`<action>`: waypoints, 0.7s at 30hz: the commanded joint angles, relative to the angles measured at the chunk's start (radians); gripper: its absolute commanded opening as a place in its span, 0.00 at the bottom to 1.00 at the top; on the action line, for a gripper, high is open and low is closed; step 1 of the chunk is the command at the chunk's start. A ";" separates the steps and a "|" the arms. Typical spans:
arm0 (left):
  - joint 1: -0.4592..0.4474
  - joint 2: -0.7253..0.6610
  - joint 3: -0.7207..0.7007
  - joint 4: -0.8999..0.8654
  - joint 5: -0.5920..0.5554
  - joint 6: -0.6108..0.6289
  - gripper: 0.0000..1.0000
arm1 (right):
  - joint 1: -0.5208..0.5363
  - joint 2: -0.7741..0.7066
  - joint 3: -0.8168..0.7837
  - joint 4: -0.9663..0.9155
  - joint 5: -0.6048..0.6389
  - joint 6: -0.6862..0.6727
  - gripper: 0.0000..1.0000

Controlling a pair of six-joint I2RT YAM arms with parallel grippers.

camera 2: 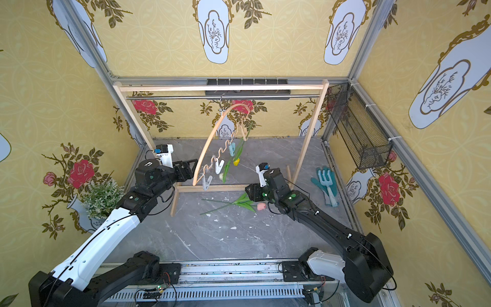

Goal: Dry the flowers on a clothes hanger
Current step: Clamp the flower onto the hanger, then adjust the flower at the center of the board.

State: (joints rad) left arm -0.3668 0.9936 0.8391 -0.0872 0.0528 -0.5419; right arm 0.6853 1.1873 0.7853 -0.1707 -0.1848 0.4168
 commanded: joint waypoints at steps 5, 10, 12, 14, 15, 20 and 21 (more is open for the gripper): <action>0.002 -0.151 -0.133 -0.080 -0.145 -0.183 0.87 | 0.053 0.077 -0.018 0.056 -0.109 -0.043 0.48; 0.002 -0.268 -0.218 -0.140 -0.246 -0.307 0.81 | 0.077 0.153 -0.015 0.076 -0.107 -0.065 0.45; 0.002 -0.299 -0.250 -0.140 -0.251 -0.337 0.77 | 0.075 0.191 -0.005 0.087 -0.108 -0.067 0.46; 0.002 -0.309 -0.269 -0.140 -0.240 -0.345 0.75 | 0.074 0.236 0.009 0.090 -0.110 -0.073 0.47; 0.002 -0.305 -0.273 -0.148 -0.237 -0.354 0.73 | 0.072 0.258 0.016 0.092 -0.113 -0.076 0.47; 0.002 -0.274 -0.292 -0.162 -0.197 -0.392 0.69 | 0.068 0.321 0.031 0.111 -0.134 -0.094 0.54; 0.002 -0.269 -0.300 -0.156 -0.191 -0.403 0.68 | 0.069 0.333 0.037 0.111 -0.140 -0.099 0.55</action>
State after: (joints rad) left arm -0.3660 0.7166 0.5549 -0.2451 -0.1600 -0.9024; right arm 0.7540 1.5021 0.8074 -0.1024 -0.3050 0.3420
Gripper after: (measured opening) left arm 0.680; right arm 0.548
